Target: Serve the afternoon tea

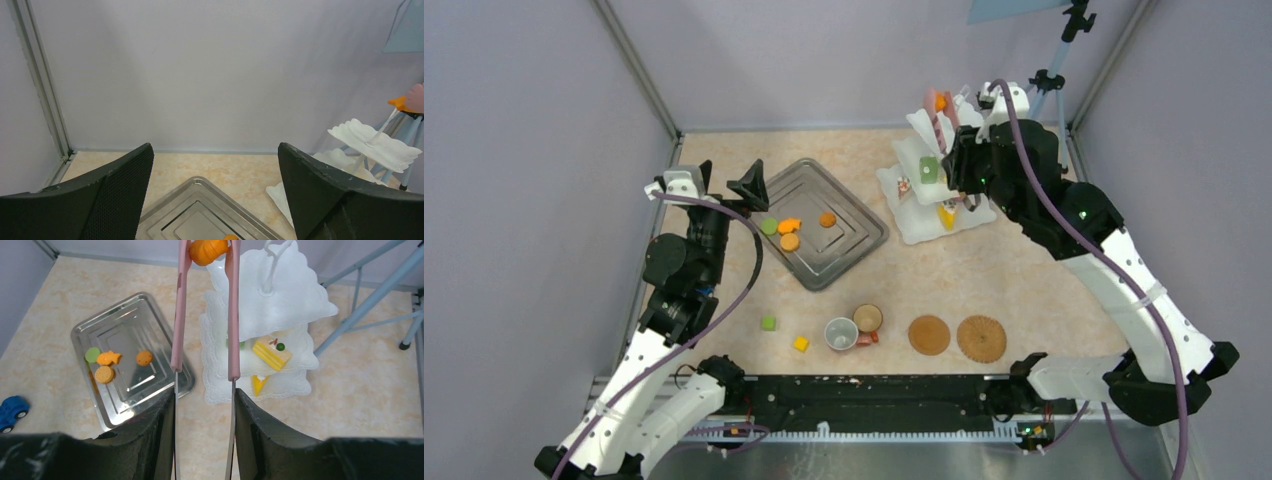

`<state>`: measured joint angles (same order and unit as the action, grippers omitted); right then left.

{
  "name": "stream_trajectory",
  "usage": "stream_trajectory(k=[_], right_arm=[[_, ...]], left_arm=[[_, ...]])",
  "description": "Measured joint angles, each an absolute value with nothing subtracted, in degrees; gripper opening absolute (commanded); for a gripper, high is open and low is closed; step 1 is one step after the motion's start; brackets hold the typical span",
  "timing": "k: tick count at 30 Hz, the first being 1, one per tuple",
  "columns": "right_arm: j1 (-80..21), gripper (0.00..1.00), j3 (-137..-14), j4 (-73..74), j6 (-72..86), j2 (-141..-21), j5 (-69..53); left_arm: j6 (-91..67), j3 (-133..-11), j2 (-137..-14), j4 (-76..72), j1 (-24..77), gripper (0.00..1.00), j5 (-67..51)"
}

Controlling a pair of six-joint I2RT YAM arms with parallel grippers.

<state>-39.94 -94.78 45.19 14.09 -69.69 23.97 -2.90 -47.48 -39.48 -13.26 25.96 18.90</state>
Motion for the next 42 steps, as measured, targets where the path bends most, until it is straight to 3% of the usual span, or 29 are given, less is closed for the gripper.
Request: stream_trajectory(k=[19, 29, 36, 42], right_arm=[[-26.7, 0.04, -87.7, 45.1, 13.0, -74.7, 13.1], [-26.5, 0.42, -88.1, 43.9, 11.9, -78.4, 11.3], [-26.5, 0.54, -91.0, 46.3, 11.1, -78.3, 10.9], [-27.0, 0.56, -95.2, 48.4, 10.2, -75.8, 10.9]], left_arm=[[-2.9, -47.5, -39.5, -13.3, 26.0, 0.99, 18.9], [-2.9, -47.5, -39.5, -13.3, 26.0, 0.99, 18.9], [-2.9, -47.5, -39.5, -13.3, 26.0, 0.99, 18.9], [-2.9, -47.5, -39.5, -13.3, 26.0, 0.99, 18.9]])
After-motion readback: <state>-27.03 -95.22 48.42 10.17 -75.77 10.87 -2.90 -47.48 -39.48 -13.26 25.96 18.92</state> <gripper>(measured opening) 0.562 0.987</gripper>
